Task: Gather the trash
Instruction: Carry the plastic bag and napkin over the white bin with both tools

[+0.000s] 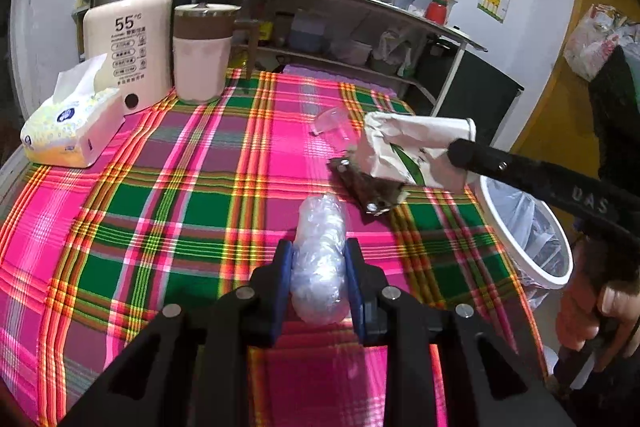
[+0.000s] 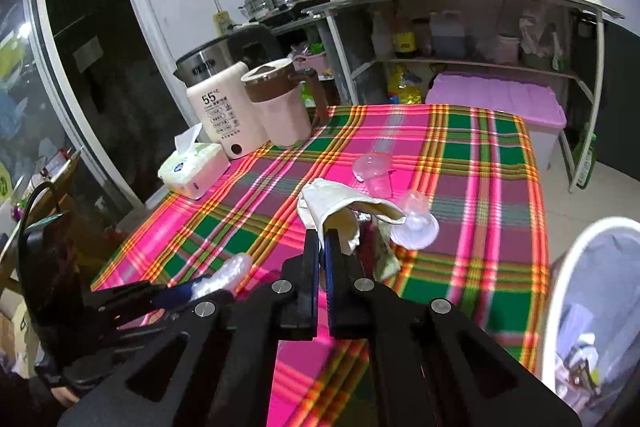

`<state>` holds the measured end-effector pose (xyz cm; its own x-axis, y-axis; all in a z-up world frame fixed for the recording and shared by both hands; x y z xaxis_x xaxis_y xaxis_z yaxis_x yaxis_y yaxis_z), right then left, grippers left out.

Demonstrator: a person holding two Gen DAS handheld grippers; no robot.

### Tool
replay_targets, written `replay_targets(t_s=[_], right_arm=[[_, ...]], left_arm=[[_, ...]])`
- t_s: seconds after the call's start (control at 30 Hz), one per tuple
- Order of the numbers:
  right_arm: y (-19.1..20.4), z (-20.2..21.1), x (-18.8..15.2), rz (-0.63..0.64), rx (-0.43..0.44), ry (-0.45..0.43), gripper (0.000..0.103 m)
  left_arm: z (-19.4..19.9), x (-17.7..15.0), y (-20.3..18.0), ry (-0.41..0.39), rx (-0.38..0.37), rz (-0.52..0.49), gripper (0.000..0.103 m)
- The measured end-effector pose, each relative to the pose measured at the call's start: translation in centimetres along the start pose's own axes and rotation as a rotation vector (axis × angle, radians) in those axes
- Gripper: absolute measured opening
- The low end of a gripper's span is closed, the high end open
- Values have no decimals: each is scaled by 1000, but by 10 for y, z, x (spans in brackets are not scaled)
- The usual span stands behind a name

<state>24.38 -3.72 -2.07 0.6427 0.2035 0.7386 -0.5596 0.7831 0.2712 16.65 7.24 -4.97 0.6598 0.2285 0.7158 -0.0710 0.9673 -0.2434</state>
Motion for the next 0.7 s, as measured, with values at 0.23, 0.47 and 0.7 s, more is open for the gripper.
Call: replay_targets(t_s=[0.23, 0.47, 0.7], right_arm=[[-11, 43, -17, -39, -27, -34, 3], [-28, 80, -32, -78, -67, -66, 3], [-47, 114, -46, -114, -115, -95, 3]], left_arm=[[12, -1, -27, -9, -30, -38, 27], [20, -4, -60, -12, -70, -83, 27], [19, -5, -89, -4, -110, -122, 27]])
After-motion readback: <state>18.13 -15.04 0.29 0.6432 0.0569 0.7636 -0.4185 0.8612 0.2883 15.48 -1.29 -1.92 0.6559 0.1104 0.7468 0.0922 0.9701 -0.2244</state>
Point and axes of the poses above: each gripper's, at about its wrist camera, not at the fingertips, and z roughly against the way its jaws point, y to its left, x to its top, the point moved 7 cm from there along -z, roughly the way its jaws point, and after that the axes turned 2 degrees about z, right-handed, at the moved point
